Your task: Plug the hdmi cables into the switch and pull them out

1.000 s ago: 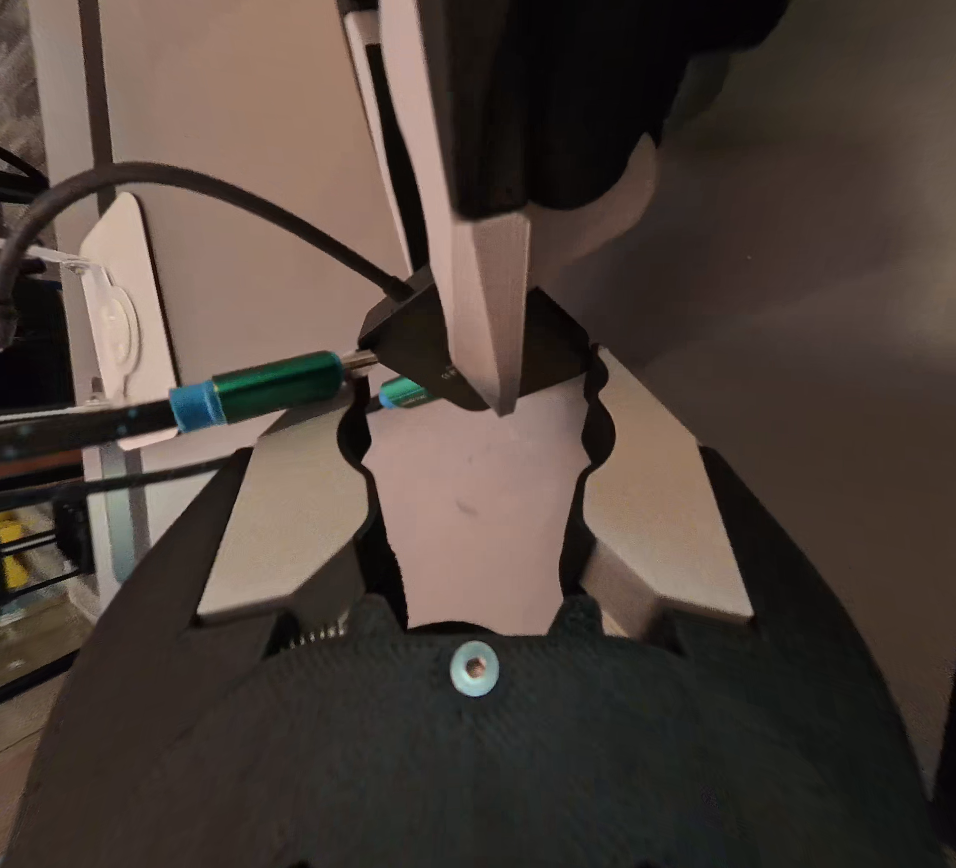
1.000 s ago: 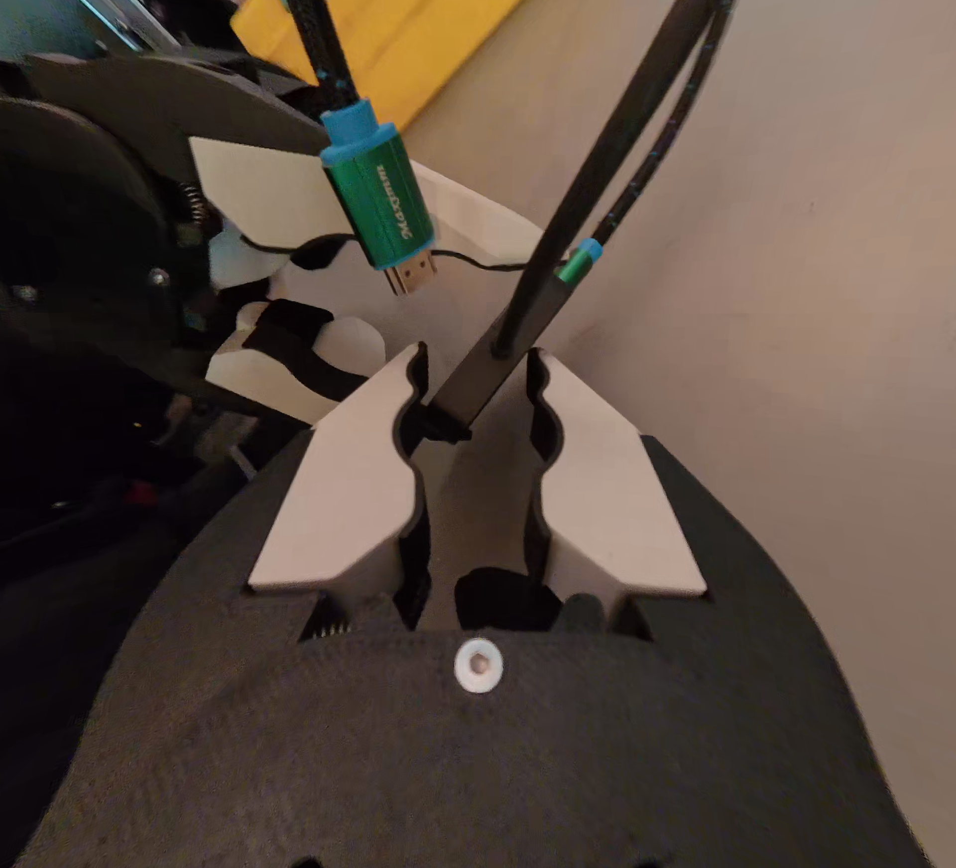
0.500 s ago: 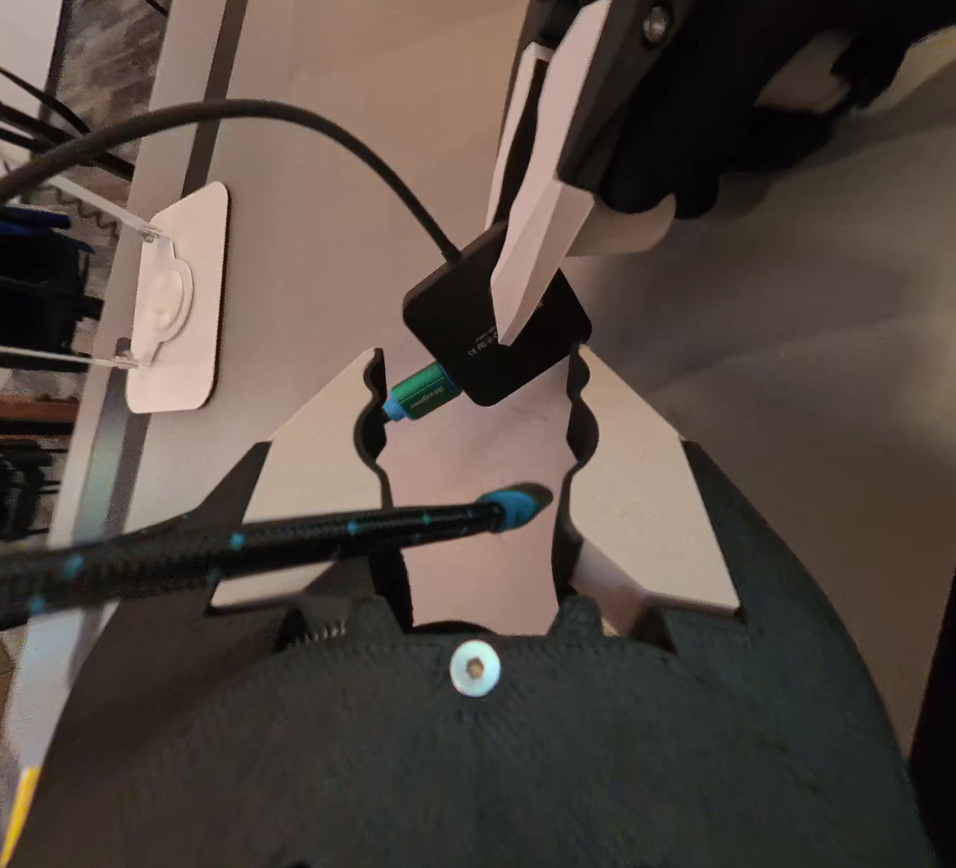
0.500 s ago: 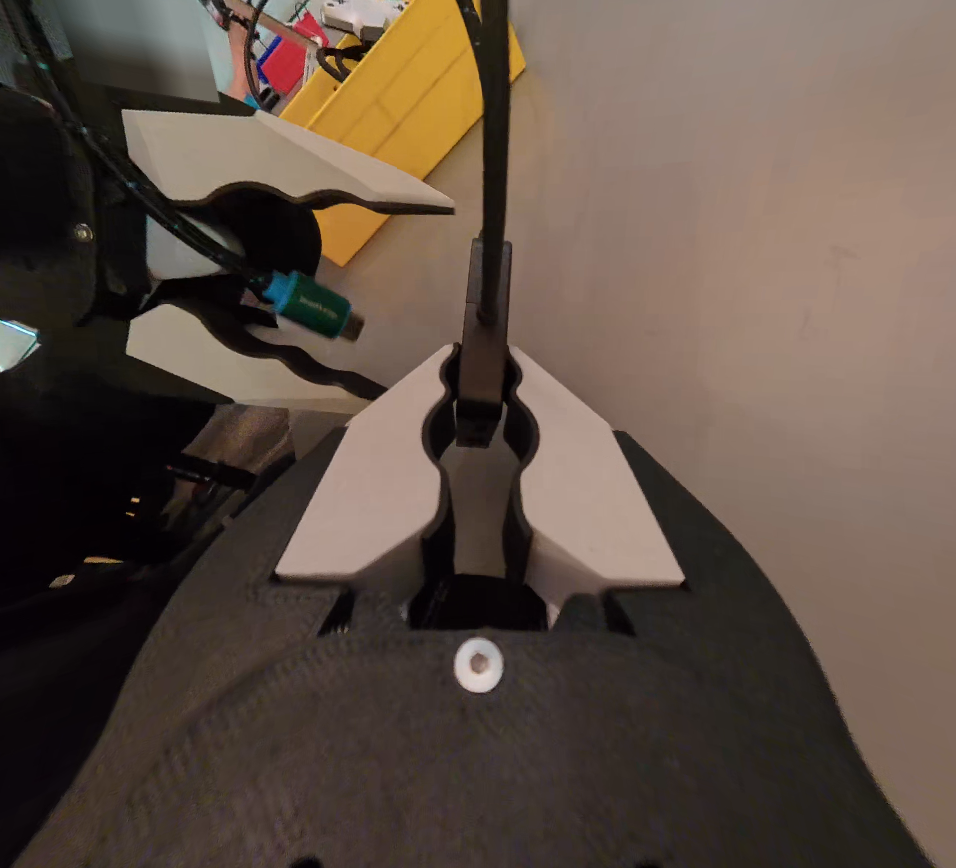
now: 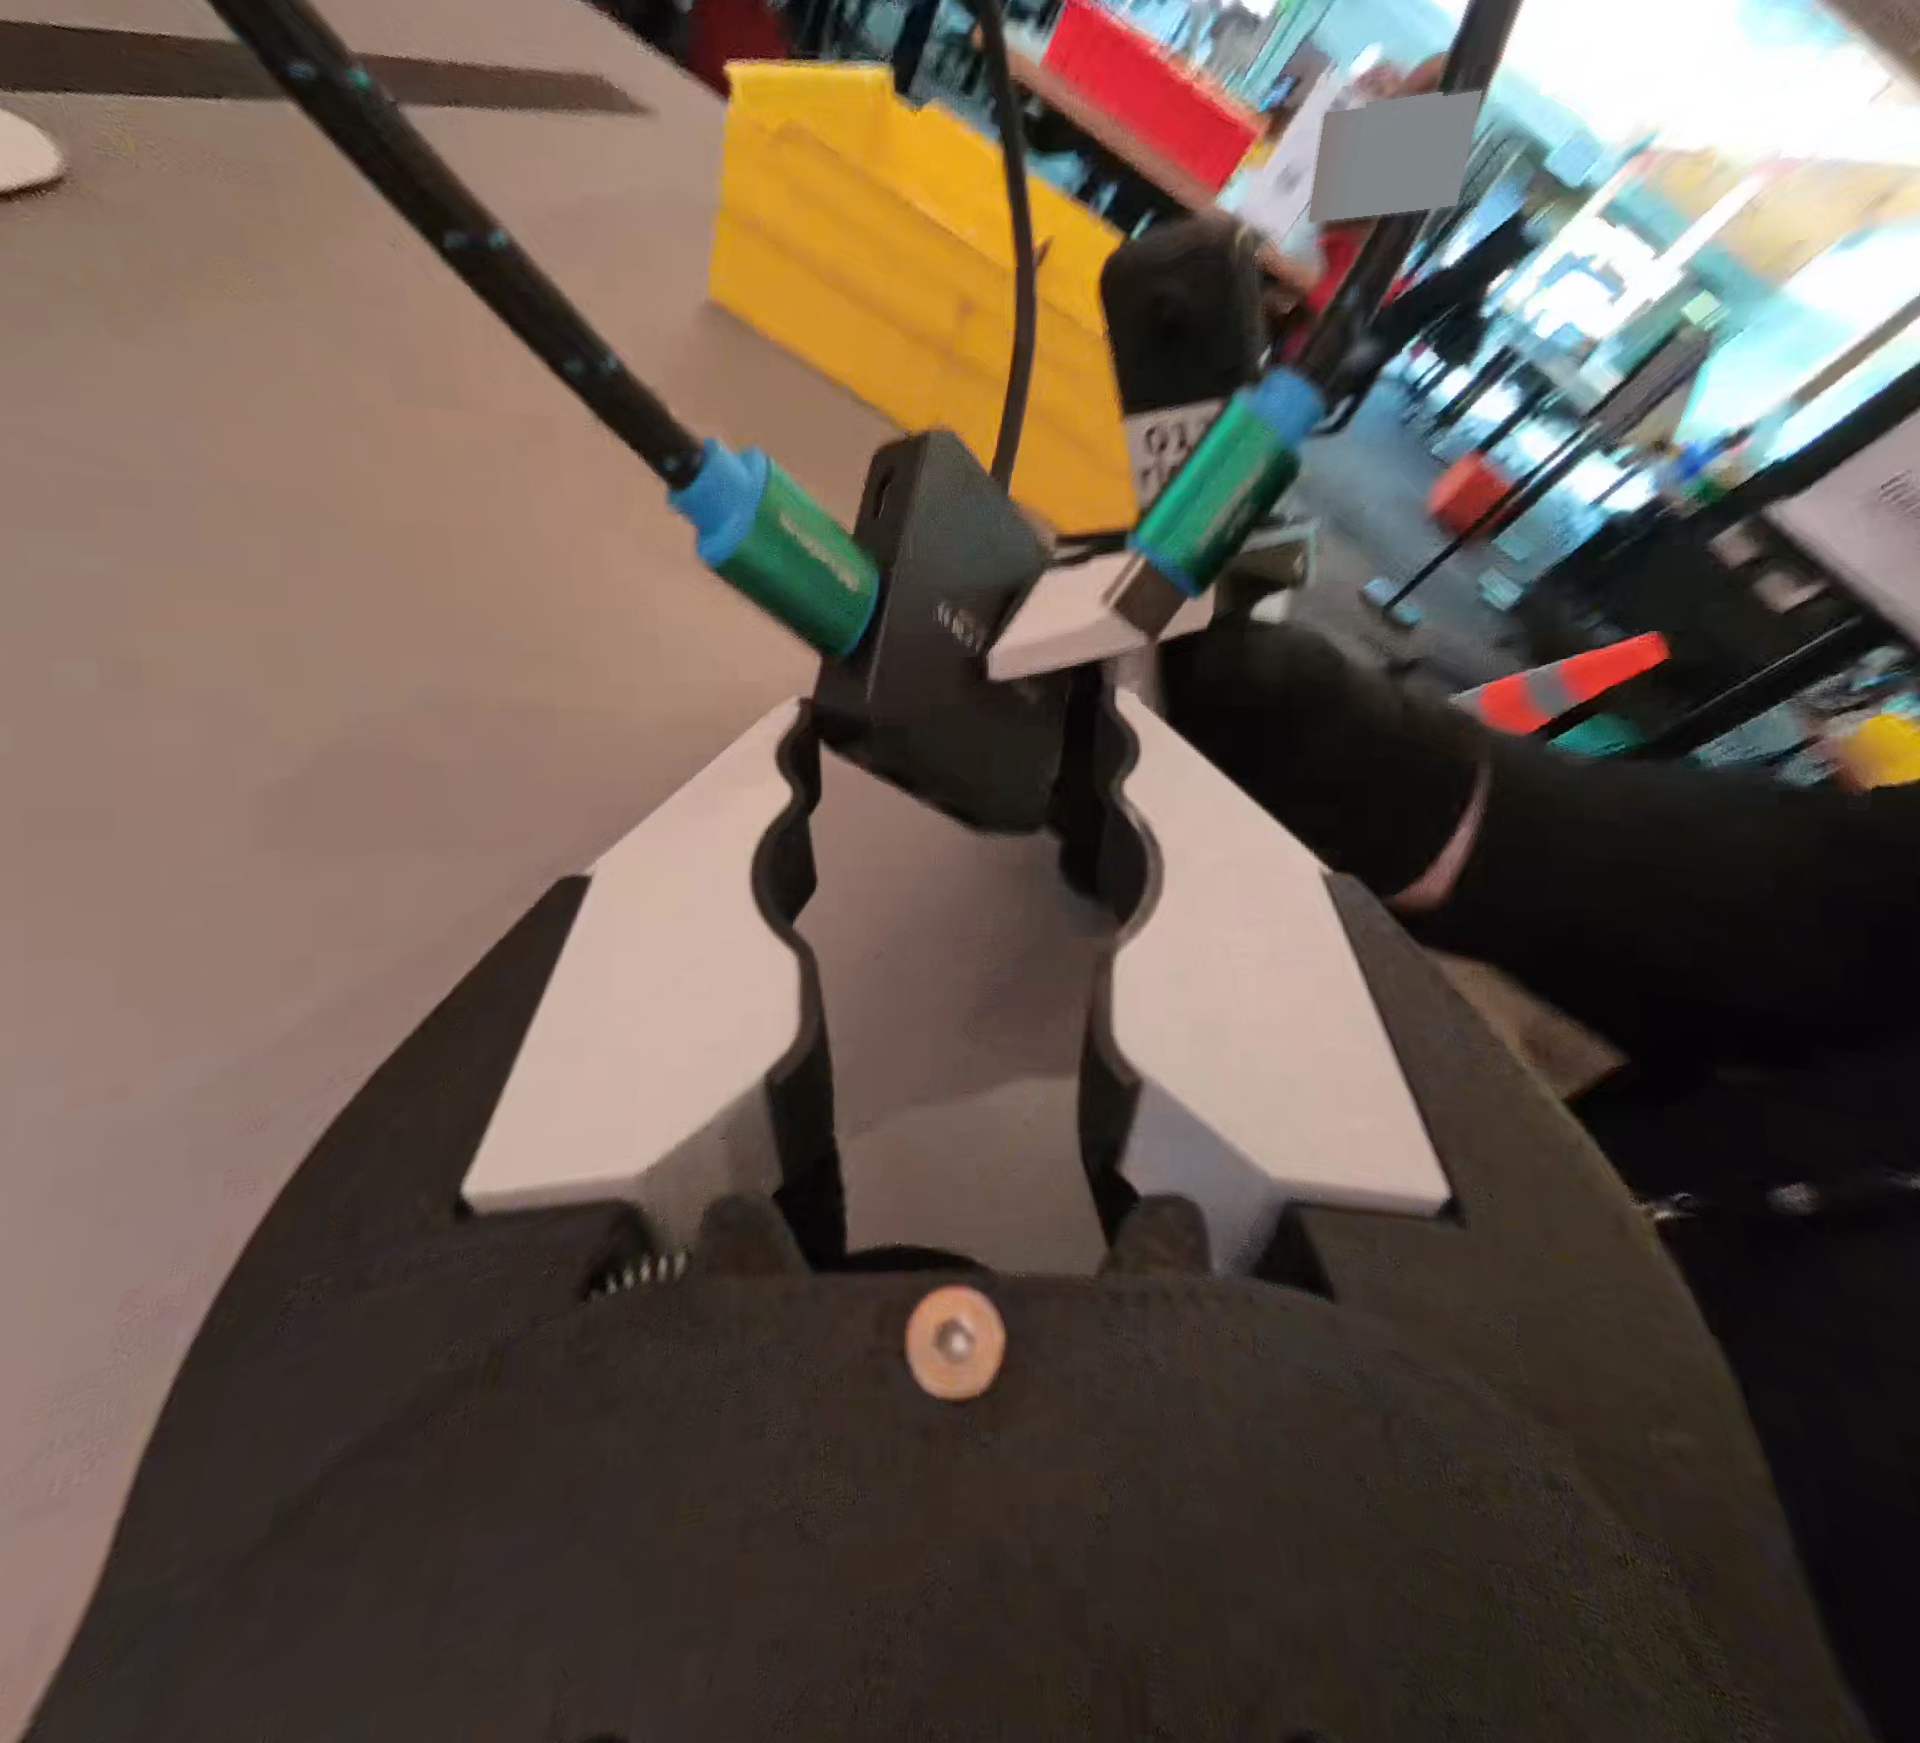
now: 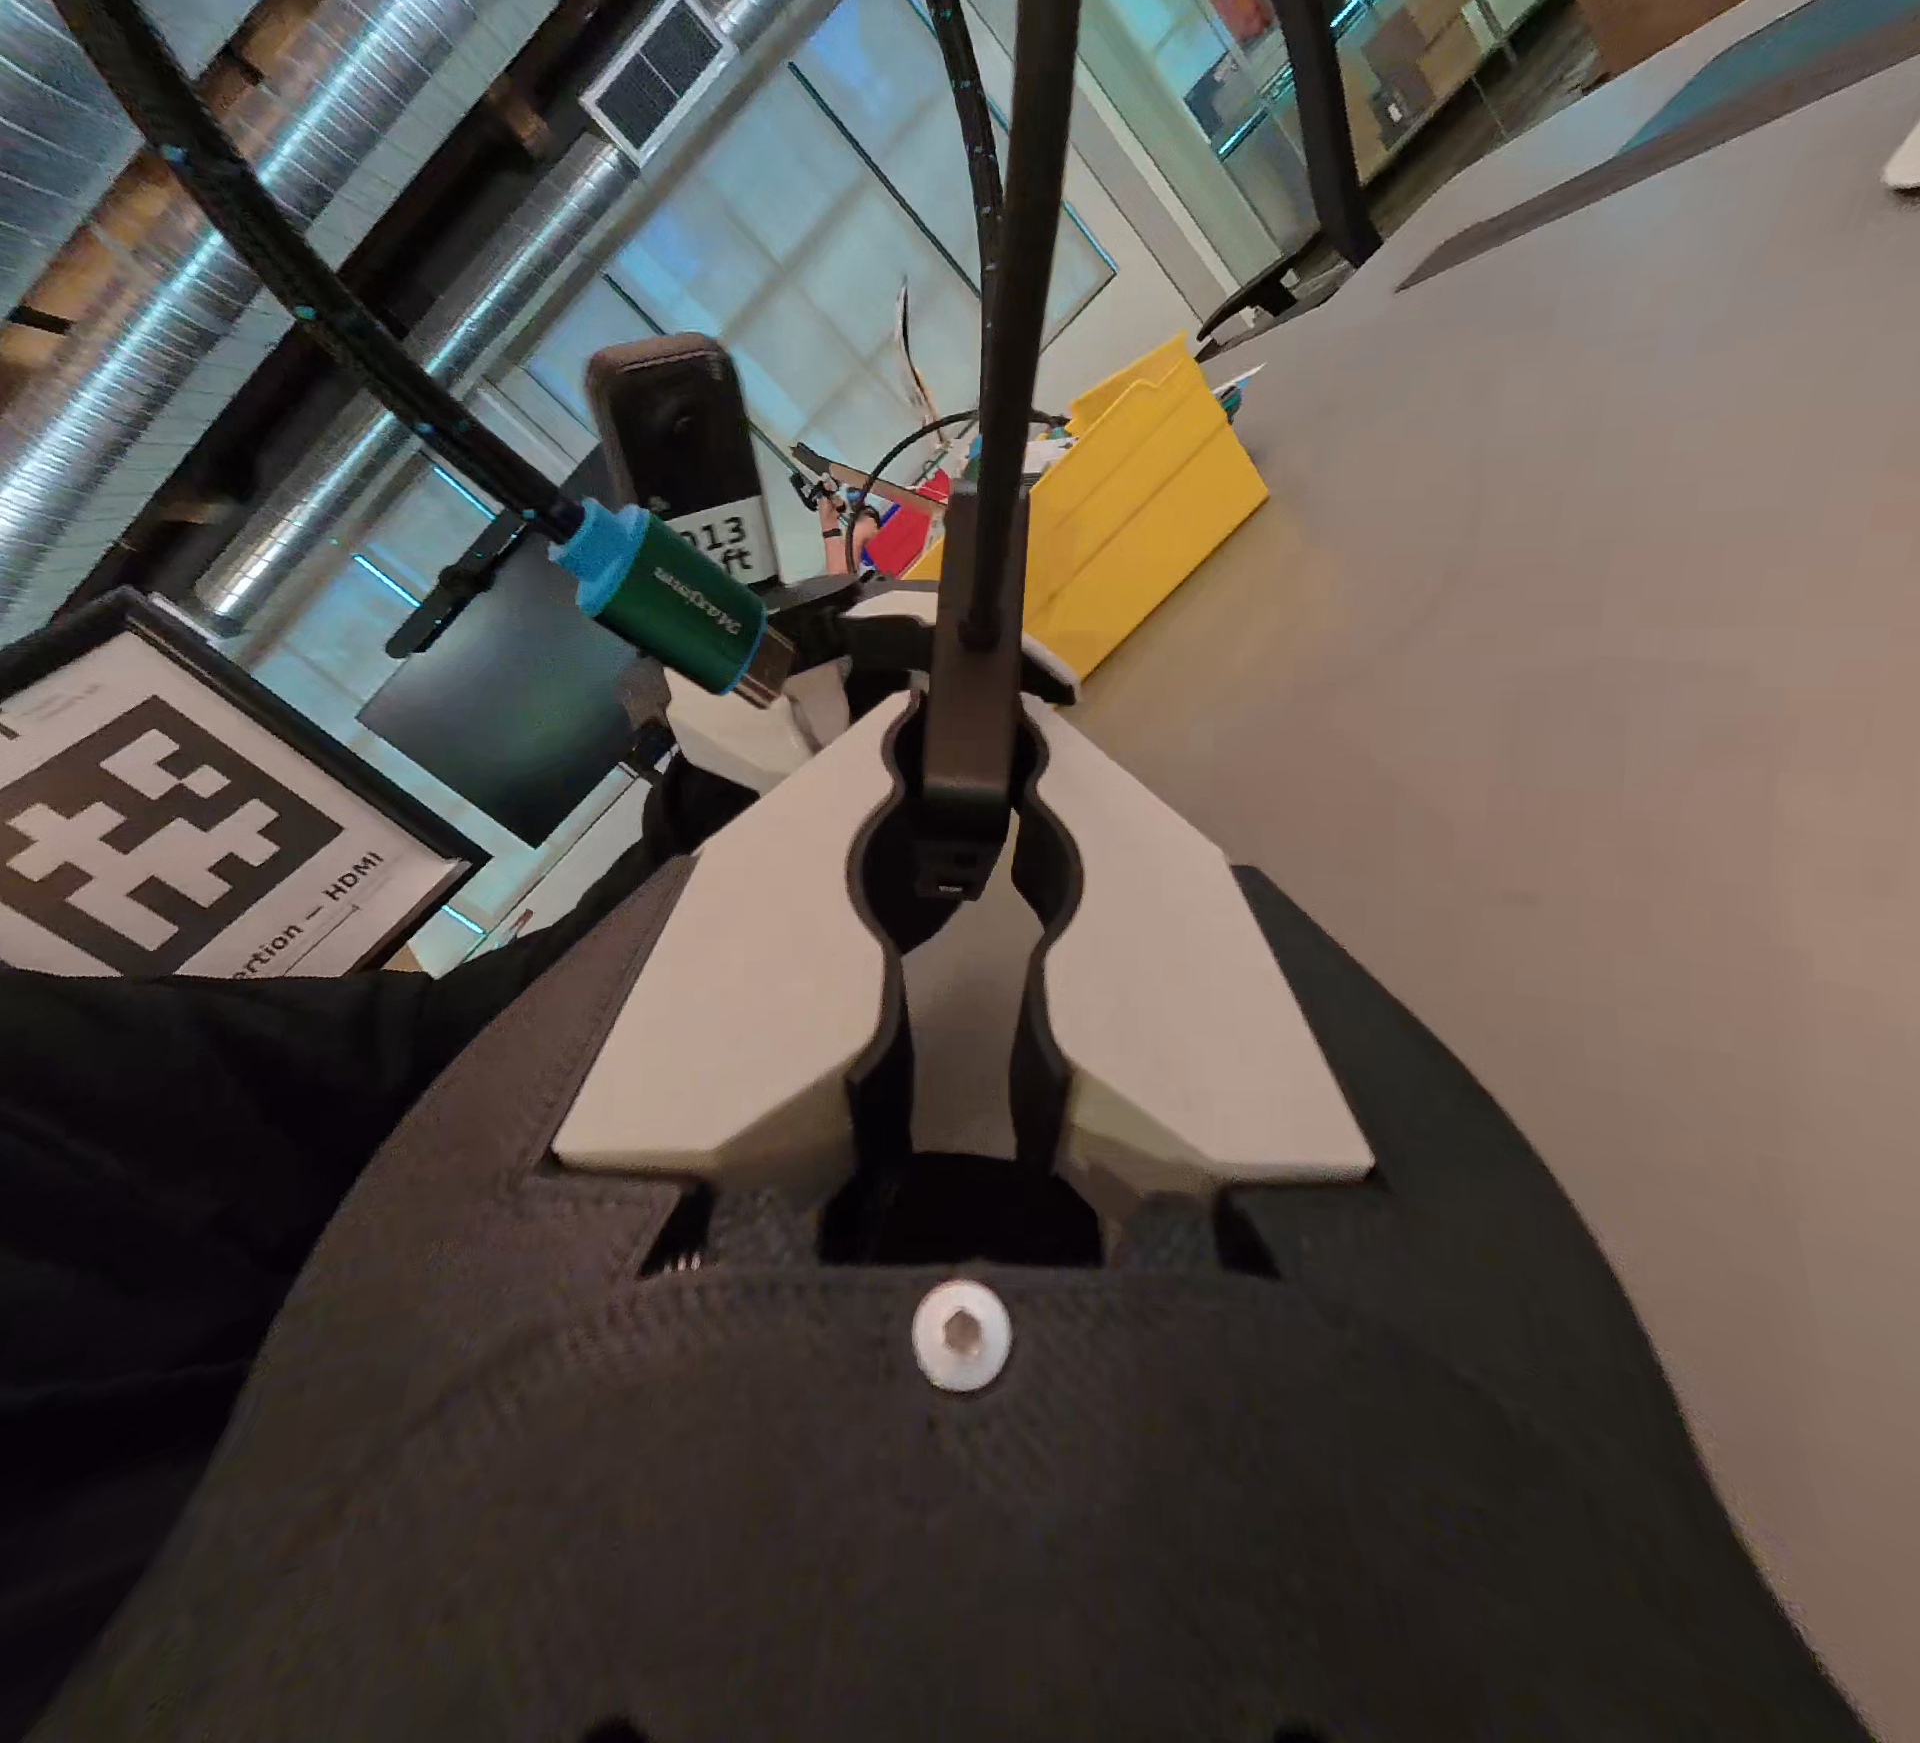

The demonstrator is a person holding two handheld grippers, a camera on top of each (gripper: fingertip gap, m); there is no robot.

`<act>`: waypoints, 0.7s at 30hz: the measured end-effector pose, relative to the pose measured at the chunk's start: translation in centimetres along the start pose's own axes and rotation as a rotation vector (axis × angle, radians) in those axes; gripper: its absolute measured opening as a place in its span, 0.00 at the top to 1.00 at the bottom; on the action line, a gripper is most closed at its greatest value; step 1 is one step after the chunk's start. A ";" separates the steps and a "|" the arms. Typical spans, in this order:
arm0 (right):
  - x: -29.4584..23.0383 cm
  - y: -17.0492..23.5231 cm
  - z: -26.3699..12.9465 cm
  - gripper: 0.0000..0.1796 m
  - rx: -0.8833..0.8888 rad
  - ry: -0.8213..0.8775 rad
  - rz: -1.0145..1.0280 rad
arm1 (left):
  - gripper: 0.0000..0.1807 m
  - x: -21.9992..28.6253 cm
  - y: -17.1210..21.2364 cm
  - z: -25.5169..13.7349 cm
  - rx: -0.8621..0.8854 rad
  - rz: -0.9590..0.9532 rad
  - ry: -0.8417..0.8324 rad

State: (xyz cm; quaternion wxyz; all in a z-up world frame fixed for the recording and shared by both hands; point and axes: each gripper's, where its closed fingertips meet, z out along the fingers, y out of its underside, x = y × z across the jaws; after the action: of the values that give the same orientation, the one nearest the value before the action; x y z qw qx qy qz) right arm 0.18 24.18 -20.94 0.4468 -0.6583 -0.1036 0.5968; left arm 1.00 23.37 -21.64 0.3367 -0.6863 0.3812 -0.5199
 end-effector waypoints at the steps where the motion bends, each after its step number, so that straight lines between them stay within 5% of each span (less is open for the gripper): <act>1: -0.2 0.2 0.2 0.94 -0.002 -0.012 0.005 | 0.72 0.1 -0.4 0.0 0.029 -0.029 0.020; 7: -1.5 0.6 0.8 0.94 0.015 -0.099 0.042 | 0.90 0.4 -1.4 -0.5 0.135 -0.162 0.109; 16: -0.6 1.2 1.0 0.84 -0.032 -0.040 0.035 | 0.94 0.3 -2.1 -1.6 0.118 -0.073 0.074; 21: 2.5 4.8 -1.3 0.78 -0.369 0.191 -0.142 | 0.94 -1.0 -2.5 -2.9 0.058 0.018 -0.031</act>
State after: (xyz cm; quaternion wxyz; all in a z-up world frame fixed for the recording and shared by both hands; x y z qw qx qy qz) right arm 0.08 22.51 -26.23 0.3676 -0.7735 -0.2143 0.4697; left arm -1.57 25.26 -19.24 0.3668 -0.6808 0.3667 -0.5171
